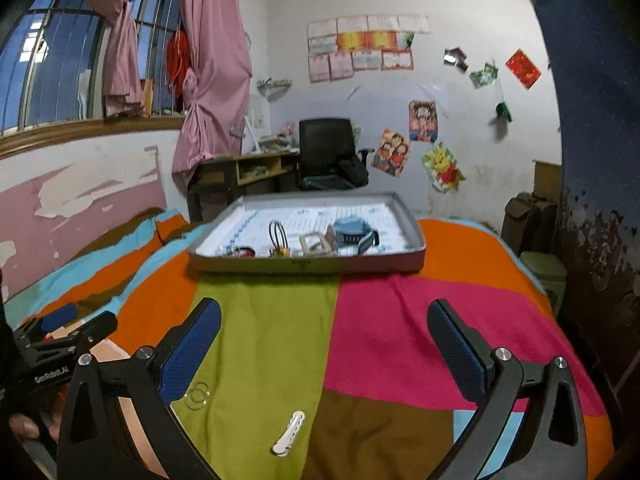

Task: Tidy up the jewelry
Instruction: 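Grasp the white hair clip with right tool while left tool grasps gold hoops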

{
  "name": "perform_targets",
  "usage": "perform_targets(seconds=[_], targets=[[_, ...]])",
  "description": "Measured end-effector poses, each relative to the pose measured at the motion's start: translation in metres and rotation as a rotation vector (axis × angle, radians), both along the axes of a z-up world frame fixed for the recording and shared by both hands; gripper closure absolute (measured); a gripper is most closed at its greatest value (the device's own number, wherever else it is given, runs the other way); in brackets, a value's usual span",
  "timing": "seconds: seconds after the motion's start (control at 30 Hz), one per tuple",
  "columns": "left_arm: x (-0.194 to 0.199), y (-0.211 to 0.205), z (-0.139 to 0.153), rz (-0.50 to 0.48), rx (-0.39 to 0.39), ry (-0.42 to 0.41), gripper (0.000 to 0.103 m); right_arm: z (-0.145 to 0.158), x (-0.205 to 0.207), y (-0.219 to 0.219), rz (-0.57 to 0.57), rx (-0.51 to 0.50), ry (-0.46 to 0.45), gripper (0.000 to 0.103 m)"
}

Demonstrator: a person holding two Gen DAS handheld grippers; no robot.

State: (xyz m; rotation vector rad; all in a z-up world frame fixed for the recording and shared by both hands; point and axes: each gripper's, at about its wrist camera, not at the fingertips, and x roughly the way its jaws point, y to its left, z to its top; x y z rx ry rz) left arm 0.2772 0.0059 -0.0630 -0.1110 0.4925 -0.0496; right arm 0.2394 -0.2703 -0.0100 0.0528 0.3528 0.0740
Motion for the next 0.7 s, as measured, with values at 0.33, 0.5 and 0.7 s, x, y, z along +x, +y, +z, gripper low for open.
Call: perform_targets(seconds=[0.33,0.5,0.7], targets=[[0.022,-0.011,-0.029,-0.146,0.048,0.141,0.0,-0.058,0.046,-0.007,0.054,0.041,0.204,0.004],[0.024,-0.022,-0.034,-0.235,0.071,0.173,0.018,-0.078,0.061,-0.003,0.087,0.053,0.301,0.027],[0.03,-0.025,-0.045,-0.302,0.048,0.226,0.045,-0.1,0.069,0.015,0.166,0.045,0.396,0.044]])
